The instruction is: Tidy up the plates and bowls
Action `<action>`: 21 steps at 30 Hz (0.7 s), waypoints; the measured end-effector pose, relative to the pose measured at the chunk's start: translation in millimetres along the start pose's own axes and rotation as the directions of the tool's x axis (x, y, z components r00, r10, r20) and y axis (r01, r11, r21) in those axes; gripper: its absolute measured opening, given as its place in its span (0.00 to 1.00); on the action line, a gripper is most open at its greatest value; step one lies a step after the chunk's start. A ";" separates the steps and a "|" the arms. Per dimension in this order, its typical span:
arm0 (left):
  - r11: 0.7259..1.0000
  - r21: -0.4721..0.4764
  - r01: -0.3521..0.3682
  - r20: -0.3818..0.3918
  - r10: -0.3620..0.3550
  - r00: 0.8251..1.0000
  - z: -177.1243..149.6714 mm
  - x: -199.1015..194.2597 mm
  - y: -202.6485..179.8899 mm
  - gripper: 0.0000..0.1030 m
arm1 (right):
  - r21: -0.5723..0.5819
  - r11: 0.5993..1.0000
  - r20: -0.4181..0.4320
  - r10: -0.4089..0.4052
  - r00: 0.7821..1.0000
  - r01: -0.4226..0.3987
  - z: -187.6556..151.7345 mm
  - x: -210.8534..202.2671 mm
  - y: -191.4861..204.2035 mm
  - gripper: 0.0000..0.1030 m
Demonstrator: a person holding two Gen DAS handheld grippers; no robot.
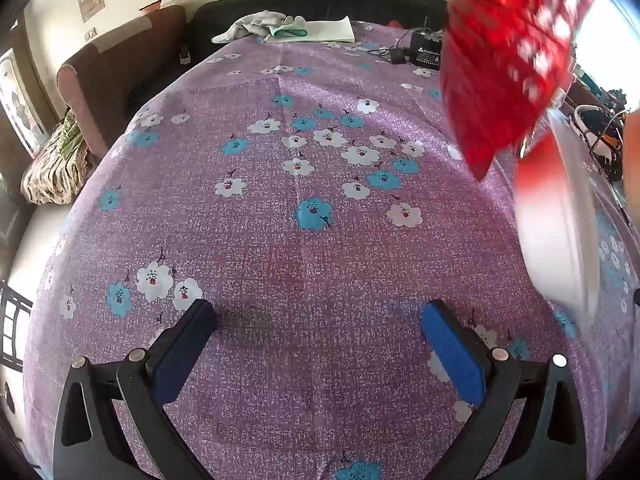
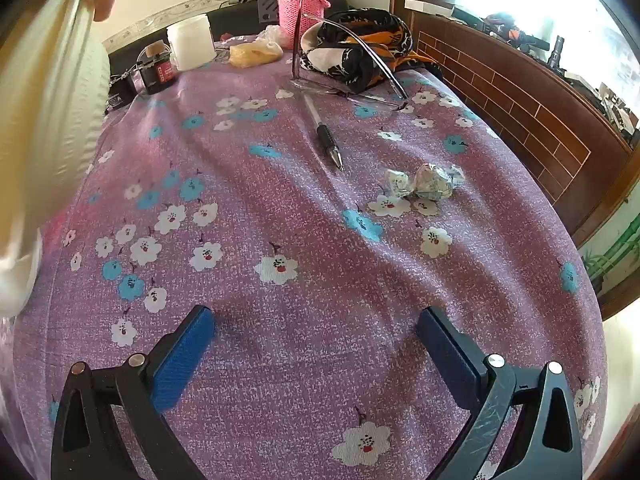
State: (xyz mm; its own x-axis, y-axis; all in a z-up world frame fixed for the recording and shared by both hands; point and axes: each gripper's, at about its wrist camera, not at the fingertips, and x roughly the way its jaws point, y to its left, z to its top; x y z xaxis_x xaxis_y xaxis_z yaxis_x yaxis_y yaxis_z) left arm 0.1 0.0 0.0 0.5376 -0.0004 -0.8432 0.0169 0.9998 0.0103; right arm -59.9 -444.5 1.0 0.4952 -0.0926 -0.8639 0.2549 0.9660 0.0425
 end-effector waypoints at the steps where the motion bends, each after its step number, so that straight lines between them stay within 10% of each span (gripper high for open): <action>1: 1.000 0.000 0.000 0.002 0.000 1.000 0.0 0.0 0.0 1.00 | -0.001 1.000 -0.002 -0.001 1.000 0.001 0.0 0.1 0.0 0.99; 21: 1.000 0.000 0.000 0.004 0.000 1.000 -0.1 -0.5 0.0 1.00 | -0.001 1.000 -0.001 -0.002 1.000 0.002 0.2 0.2 -0.1 0.99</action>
State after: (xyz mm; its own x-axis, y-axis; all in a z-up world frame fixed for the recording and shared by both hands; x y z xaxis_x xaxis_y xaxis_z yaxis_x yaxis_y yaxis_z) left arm -0.3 0.0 0.3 0.5412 -0.0004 -0.8409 0.0171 0.9998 0.0105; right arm -59.7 -444.7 0.9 0.4936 -0.0944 -0.8646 0.2548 0.9662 0.0400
